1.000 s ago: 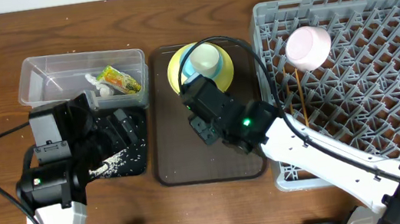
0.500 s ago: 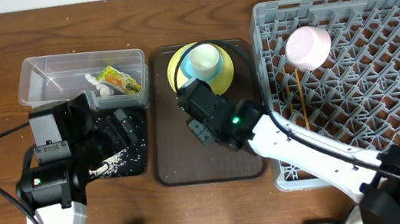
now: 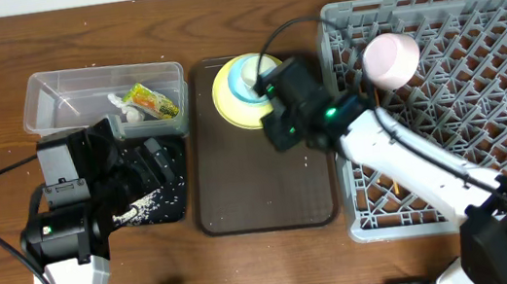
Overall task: Sort waste into correct bins and load items into the dishwasher rack
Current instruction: 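Lower the right gripper onto the white cup in the blue bowl and grasp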
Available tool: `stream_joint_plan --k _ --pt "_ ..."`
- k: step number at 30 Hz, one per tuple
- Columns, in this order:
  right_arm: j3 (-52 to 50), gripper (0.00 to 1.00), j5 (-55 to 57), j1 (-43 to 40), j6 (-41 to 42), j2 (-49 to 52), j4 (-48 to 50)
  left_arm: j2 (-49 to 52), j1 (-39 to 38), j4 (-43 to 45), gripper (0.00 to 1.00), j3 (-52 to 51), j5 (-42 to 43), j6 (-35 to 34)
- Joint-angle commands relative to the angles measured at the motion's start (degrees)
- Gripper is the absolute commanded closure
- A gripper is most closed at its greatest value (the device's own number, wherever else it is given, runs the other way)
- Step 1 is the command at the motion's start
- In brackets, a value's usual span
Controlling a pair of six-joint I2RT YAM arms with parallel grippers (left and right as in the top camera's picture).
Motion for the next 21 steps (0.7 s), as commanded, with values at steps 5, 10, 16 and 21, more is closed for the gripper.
stream_joint_plan --k 5,10,16,21 --pt "5.46 0.49 -4.15 -3.48 -3.82 0.28 4.07 -0.02 0.24 -0.02 0.10 0.24 -0.31 0.74" --pt "6.47 0.52 -2.58 -3.96 -6.71 0.31 9.90 -0.02 0.24 -0.02 0.10 0.24 -0.31 0.74" --pt "6.45 0.55 1.01 -3.80 -10.73 2.73 14.60 -0.02 0.26 -0.02 0.10 0.24 -0.31 0.74" --pt "6.45 0.58 0.81 -2.56 -12.46 7.82 17.07 -0.02 0.24 -0.02 0.10 0.24 -0.31 0.74"
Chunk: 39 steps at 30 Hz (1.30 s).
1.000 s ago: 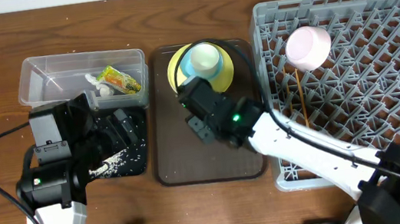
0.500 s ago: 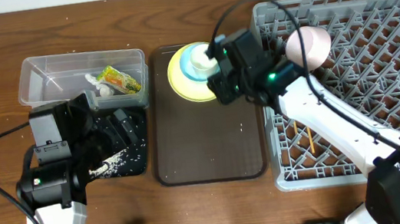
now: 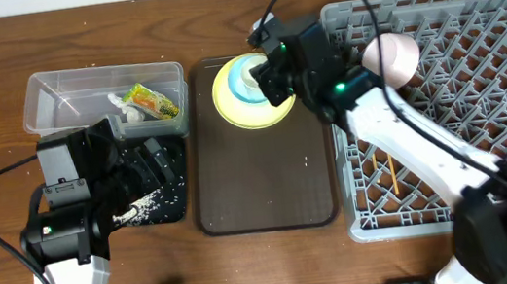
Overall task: Sort waste into correct bins and load items into the dishwasher rack
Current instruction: 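Lower the right gripper onto the white cup in the blue bowl and grasp, then lift the white cup off the stack with the right gripper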
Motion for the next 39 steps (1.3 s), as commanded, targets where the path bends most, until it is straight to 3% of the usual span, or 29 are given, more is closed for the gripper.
stream_joint_plan --k 1,10,15,24,32,39 --pt "0.87 0.58 0.79 1.29 -3.78 4.61 0.72 -0.02 0.24 -0.02 0.10 0.24 -0.31 0.74" --pt "0.87 0.57 2.49 2.82 -5.73 10.36 2.51 -0.02 0.24 -0.02 0.10 0.24 -0.31 0.74" --pt "0.87 0.71 5.18 2.82 -5.73 10.36 2.43 -0.02 0.26 -0.02 0.10 0.24 -0.31 0.74" --pt "0.87 0.76 5.38 2.89 -5.77 10.38 0.17 -0.02 0.24 -0.02 0.10 0.24 -0.31 0.74" --pt "0.87 0.98 5.55 2.97 -5.77 10.36 0.22 -0.02 0.24 -0.02 0.10 0.24 -0.31 0.74" --pt "0.90 0.99 5.51 2.95 -5.46 8.90 1.62 -0.02 0.24 -0.02 0.10 0.24 -0.31 0.74"
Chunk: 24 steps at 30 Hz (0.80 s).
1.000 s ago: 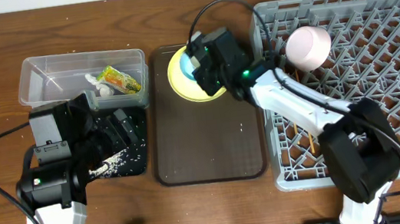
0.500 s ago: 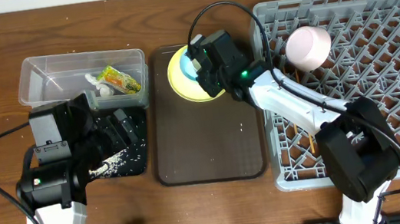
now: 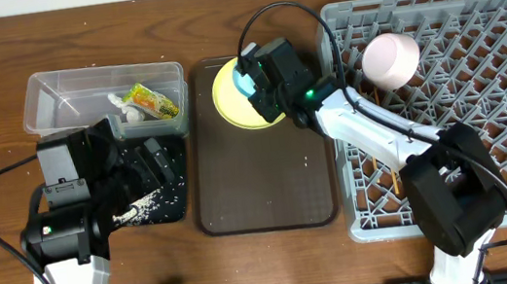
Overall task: Sort waste into correct bins and load items into the dishwasher rack
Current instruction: 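Lift the white cup off the stack with the right gripper, then carry the white cup right and release it in the dish rack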
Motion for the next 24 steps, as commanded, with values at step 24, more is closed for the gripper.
stream_joint_plan --k 24 --pt "0.87 0.99 -19.19 -10.10 4.61 -34.86 -30.67 -0.02 0.24 -0.02 0.10 0.24 -0.31 0.74"
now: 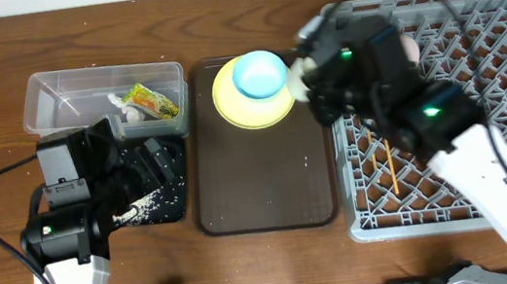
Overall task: Sort waste into correct bins and load items into the dishwasher rack
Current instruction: 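Carry the white cup right and release it in the dish rack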
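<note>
A light blue bowl [258,73] hangs just above the yellow plate [251,111], which lies at the far end of the brown tray [261,195]. My right gripper [295,80] is shut on the bowl's right rim, beside the left edge of the grey dishwasher rack [481,83]. A pink cup [409,45] in the rack is mostly hidden behind the right arm. My left gripper [151,162] hovers over the black bin [165,201], its dark fingers apart and holding nothing.
A clear bin [71,99] at the back left holds a yellow wrapper [152,100] and white scraps. White crumbs lie in the black bin. Two orange sticks [381,166] rest in the rack's near-left part.
My right gripper was down at the blue bowl on the plate. Now it holds the bowl by its right rim, raised and shifted slightly right; the arm has swung over the rack.
My right gripper first stood at the plate's near-right edge, then at the bowl's right side, then low over the bowl. Now the bowl is in its grip, lifted off the plate. The left arm stayed still over the black bin throughout.
</note>
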Available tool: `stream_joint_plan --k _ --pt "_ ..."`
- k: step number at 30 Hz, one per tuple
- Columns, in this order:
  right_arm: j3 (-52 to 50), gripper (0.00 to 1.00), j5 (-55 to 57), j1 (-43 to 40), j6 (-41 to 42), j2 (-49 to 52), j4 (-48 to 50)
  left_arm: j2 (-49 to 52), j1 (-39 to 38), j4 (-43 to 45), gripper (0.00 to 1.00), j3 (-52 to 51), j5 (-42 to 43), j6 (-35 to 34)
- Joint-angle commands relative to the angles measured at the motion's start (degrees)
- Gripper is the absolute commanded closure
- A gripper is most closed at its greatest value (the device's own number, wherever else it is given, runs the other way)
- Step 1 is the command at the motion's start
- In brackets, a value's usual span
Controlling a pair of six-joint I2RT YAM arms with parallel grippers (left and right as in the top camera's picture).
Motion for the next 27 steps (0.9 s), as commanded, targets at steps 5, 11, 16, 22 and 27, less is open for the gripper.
stream_joint_plan --k 5,11,16,22,27 --pt "-0.13 0.99 -21.27 -12.02 0.81 -1.51 -9.40 -0.04 0.26 -0.02 0.10 0.24 -0.31 0.74" --pt "-3.85 0.99 -36.00 -21.42 -0.31 -1.49 -9.38 -0.04 0.24 -0.02 0.10 0.24 -0.31 0.74" --pt "-9.33 0.99 -46.66 -27.32 -2.16 -1.49 -6.58 -0.04 0.26 -0.02 0.10 0.24 -0.31 0.74" --pt "-19.30 0.99 -50.58 -33.97 0.07 -1.46 2.01 -0.04 0.26 -0.02 0.10 0.24 -0.31 0.74" --pt "-26.16 0.99 -53.70 -38.01 2.78 -1.36 9.86 -0.04 0.24 -0.02 0.10 0.24 -0.31 0.74"
